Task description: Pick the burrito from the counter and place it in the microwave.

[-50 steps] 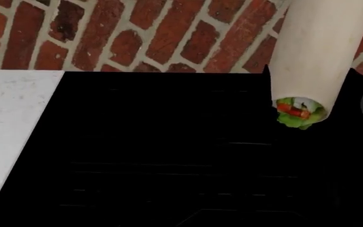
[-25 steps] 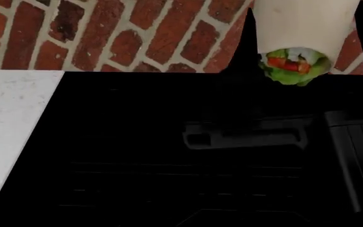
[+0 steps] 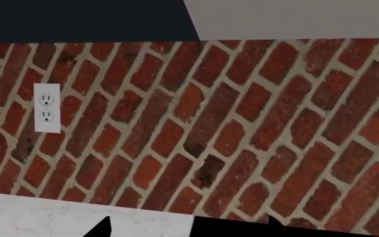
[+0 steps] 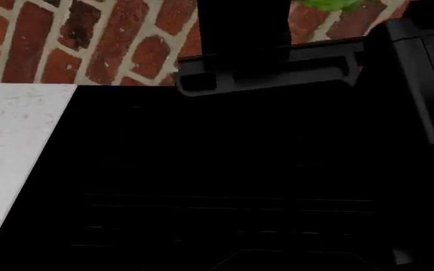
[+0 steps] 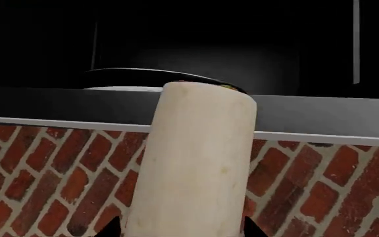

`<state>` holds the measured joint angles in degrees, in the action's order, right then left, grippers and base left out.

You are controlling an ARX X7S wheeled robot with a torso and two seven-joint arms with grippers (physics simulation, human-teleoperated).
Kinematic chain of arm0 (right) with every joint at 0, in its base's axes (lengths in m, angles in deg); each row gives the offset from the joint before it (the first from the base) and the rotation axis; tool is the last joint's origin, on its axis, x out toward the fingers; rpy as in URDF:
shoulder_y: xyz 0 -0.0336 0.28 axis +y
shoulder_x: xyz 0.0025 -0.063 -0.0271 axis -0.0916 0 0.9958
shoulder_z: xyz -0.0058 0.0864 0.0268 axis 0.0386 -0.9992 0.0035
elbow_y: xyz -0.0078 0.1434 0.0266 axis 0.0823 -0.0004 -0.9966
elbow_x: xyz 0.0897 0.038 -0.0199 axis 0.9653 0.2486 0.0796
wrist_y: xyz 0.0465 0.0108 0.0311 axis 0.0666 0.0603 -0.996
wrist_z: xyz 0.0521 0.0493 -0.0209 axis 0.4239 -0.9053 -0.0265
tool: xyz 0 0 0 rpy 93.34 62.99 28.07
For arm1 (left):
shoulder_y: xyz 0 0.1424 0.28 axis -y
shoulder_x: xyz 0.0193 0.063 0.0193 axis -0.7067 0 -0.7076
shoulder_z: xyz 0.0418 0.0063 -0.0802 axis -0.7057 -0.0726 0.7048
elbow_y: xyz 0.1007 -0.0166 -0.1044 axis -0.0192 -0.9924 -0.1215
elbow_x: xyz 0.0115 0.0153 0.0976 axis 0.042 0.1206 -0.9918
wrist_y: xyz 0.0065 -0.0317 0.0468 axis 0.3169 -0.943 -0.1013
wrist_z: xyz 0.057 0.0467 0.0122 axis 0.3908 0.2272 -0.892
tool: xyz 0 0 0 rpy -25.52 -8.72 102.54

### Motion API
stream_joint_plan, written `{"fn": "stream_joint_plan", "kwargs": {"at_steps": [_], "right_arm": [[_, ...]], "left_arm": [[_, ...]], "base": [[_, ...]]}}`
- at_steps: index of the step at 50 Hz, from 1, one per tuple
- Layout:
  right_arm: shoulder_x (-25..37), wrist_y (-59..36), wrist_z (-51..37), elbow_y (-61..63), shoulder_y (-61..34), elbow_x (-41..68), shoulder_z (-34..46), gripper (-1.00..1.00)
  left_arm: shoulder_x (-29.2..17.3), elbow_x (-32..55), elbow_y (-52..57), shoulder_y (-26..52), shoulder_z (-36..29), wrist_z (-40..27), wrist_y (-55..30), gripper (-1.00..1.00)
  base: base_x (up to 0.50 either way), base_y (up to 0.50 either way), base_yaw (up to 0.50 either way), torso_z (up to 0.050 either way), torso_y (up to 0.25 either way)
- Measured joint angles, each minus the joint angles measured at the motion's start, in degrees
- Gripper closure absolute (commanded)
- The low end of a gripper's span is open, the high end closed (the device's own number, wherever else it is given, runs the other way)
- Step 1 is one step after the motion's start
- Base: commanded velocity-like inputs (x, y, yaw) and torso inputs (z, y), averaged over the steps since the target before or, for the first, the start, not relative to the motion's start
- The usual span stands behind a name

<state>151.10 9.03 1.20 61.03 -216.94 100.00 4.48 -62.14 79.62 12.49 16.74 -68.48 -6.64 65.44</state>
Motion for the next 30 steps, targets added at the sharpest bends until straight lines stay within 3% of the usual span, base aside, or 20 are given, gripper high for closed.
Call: {"fn": "stream_joint_plan", "kwargs": {"at_steps": [30], "right_arm": [[-9.0,-12.9,6.3,-15.5,-0.9,3.5,-16.8,1.00]], "left_arm": [[2.0,1.4,0.0,-1.4,2.9,0.0,-3.1,-1.00]], "base": [[0.00,0.00,0.00,0.000,0.000]]}}
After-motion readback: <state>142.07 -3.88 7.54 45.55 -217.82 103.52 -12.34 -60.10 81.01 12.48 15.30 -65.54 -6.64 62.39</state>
